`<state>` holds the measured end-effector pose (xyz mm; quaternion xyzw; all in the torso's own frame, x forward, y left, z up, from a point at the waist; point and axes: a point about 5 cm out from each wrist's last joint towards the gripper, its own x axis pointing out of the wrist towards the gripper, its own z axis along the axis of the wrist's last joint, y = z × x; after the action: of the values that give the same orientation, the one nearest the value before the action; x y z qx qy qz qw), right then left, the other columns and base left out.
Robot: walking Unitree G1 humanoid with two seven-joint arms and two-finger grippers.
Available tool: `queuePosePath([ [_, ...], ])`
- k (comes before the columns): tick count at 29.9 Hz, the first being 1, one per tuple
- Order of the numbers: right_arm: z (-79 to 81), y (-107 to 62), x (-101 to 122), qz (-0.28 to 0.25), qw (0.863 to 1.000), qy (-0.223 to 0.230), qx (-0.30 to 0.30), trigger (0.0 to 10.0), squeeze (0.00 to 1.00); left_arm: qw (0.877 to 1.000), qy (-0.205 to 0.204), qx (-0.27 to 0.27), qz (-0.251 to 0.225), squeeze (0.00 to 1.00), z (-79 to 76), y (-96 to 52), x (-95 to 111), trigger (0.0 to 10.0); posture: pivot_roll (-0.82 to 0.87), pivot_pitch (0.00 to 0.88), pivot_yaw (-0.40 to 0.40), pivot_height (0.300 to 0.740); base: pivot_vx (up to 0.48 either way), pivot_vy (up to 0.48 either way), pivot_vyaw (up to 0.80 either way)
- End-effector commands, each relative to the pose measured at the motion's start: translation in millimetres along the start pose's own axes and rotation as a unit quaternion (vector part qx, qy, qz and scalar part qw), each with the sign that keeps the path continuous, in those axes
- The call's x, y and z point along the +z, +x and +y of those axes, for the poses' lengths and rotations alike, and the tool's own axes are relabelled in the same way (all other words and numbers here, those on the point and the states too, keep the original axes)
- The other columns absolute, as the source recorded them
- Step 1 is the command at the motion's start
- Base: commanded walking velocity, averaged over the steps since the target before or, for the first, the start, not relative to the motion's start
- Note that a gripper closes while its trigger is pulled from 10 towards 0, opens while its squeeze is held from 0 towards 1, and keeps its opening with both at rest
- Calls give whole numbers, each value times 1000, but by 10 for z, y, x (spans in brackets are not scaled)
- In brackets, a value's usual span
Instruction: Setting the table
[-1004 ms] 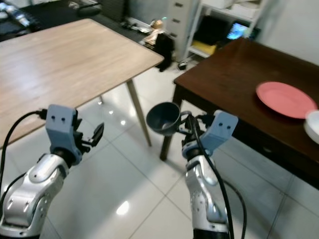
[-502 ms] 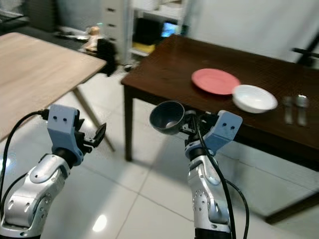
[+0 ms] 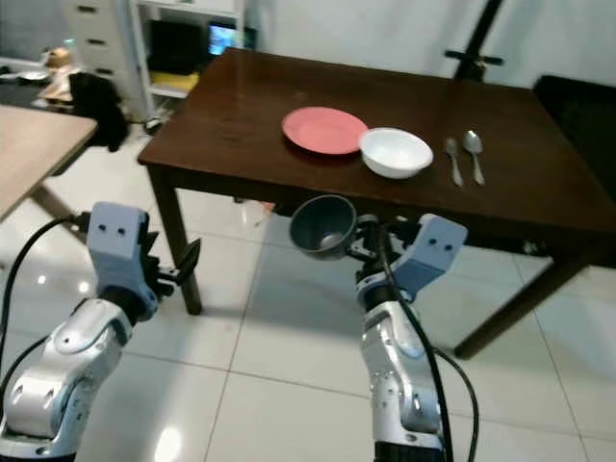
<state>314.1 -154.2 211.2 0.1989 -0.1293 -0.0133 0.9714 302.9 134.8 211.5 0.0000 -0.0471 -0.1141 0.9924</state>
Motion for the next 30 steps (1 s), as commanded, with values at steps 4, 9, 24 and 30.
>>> queuePosePath([
  [4,-62,-6,-11,3,1000,-5,-11,10000,0,992,-4,-122,5,0,-102,-99,1,10000,77,150,54,740,0,0,-800],
  [9,-71,7,-9,2,1000,-8,-11,10000,0,983,20,-180,6,0,-31,-172,43,10000,81,146,56,740,0,0,-524],
  [24,-50,66,90,-18,1000,21,-11,10000,0,997,58,-51,2,0,213,-69,-1,10000,82,141,58,740,64,0,0],
  [30,-74,93,143,-27,999,26,-16,10000,0,997,59,-54,2,0,197,-64,-5,10000,83,144,61,740,480,0,0],
])
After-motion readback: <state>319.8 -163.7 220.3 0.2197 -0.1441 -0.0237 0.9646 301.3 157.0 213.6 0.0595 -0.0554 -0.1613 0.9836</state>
